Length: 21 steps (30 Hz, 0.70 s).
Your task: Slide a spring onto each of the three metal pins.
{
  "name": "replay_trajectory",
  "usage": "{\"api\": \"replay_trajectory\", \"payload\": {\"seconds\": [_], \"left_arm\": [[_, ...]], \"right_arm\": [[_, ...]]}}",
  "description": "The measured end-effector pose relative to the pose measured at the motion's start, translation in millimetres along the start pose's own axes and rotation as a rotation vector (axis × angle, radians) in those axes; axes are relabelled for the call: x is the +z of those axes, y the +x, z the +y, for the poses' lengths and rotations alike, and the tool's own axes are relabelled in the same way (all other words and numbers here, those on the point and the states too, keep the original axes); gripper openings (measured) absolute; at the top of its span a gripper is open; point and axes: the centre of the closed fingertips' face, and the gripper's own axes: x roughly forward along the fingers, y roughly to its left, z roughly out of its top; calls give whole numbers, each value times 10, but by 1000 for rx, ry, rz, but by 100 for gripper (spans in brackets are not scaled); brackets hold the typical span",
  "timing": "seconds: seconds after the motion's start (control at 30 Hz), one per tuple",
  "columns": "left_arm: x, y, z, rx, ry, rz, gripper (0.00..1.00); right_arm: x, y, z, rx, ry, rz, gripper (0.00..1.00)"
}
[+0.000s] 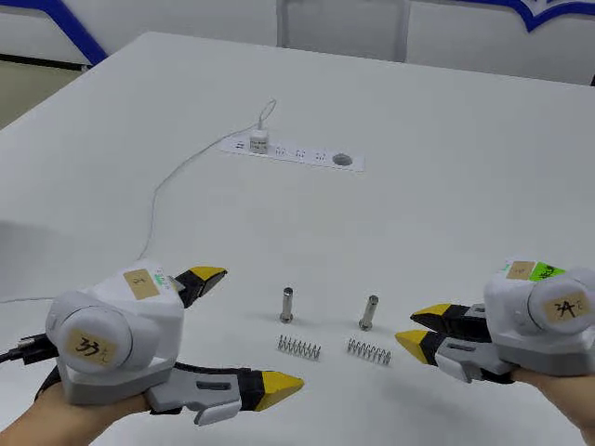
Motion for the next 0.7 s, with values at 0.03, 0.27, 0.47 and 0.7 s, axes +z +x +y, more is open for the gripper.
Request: {"api": "replay_trajectory", "payload": {"seconds": [0.03, 0.27, 0.47, 0.7], "left_arm": [[-3, -4, 2, 0, -2, 0, 93], [-37, -12, 29, 14, 2, 11, 92], [-37, 4, 41, 14, -2, 15, 92], [-69, 28, 22, 2, -5, 28, 91]], "right_arm": [[-14, 17, 15, 5, 0, 5, 19], [-149, 160, 93, 28, -39, 52, 19], [-232, 251, 116, 52, -40, 81, 19], [-306, 316, 126, 69, -27, 99, 19]]}}
